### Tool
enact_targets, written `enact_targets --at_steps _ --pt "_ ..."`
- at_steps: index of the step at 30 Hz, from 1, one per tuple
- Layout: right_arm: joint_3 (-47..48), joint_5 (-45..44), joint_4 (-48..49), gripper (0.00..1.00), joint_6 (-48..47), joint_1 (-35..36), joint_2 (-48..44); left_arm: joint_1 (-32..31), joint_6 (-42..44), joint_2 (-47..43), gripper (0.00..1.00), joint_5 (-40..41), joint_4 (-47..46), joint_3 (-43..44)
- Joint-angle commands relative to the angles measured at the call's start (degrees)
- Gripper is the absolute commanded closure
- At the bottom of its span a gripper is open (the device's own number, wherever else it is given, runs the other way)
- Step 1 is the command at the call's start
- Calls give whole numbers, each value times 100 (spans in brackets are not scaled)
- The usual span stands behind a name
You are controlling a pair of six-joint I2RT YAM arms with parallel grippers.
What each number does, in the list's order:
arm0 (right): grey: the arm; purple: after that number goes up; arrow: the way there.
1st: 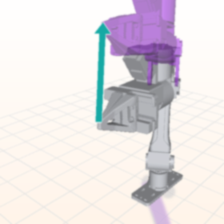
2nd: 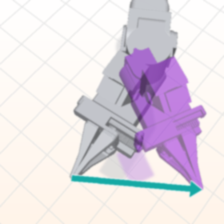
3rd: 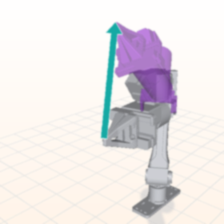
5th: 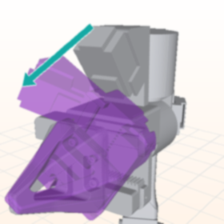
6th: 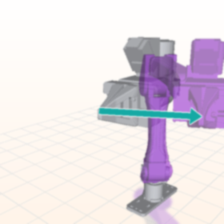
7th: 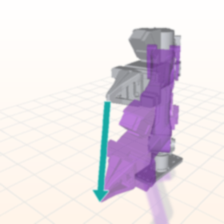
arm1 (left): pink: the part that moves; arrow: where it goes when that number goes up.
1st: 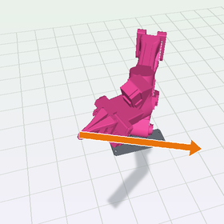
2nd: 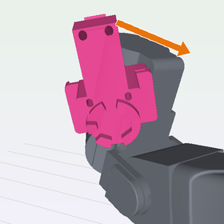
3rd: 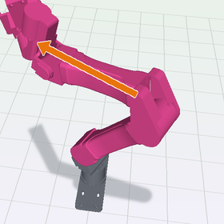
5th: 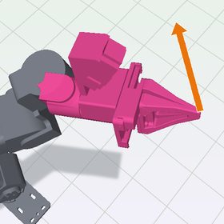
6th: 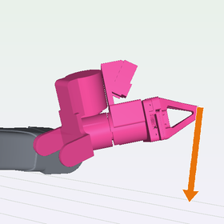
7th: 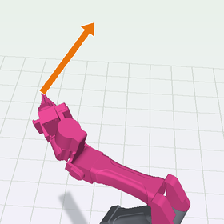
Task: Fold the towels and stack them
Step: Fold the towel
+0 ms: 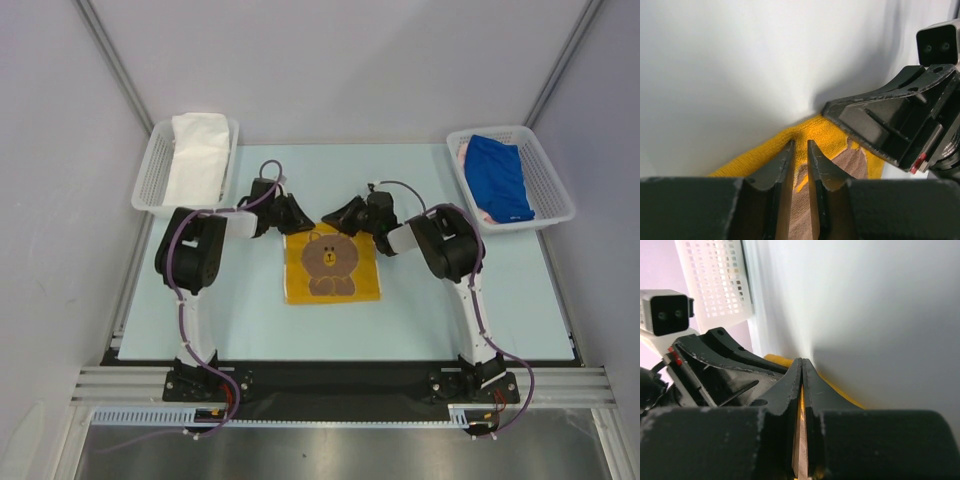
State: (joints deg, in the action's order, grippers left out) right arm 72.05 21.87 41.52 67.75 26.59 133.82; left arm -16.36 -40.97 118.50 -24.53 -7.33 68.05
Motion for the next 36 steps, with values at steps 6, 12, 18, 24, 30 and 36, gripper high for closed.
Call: enact_targets --at_steps 6,12,18,24,30,36 --pt "-666 230 111 95 -209 -821 -269 212 195 226 78 344 531 50" --pt "-921 634 367 96 -42 -1217 -347 212 265 305 69 318 680 200" --pt "-1062 748 375 96 2 -1534 -453 212 362 358 60 116 689 358" --pt "-1167 617 23 96 -183 -1595 -655 221 423 227 48 -200 593 656" --pt "-1150 530 -257 95 -455 -1648 -1024 238 607 -334 43 -272 698 1035" --pt "-1360 232 -618 96 -604 -1736 -1567 265 520 -888 43 -157 1172 868"
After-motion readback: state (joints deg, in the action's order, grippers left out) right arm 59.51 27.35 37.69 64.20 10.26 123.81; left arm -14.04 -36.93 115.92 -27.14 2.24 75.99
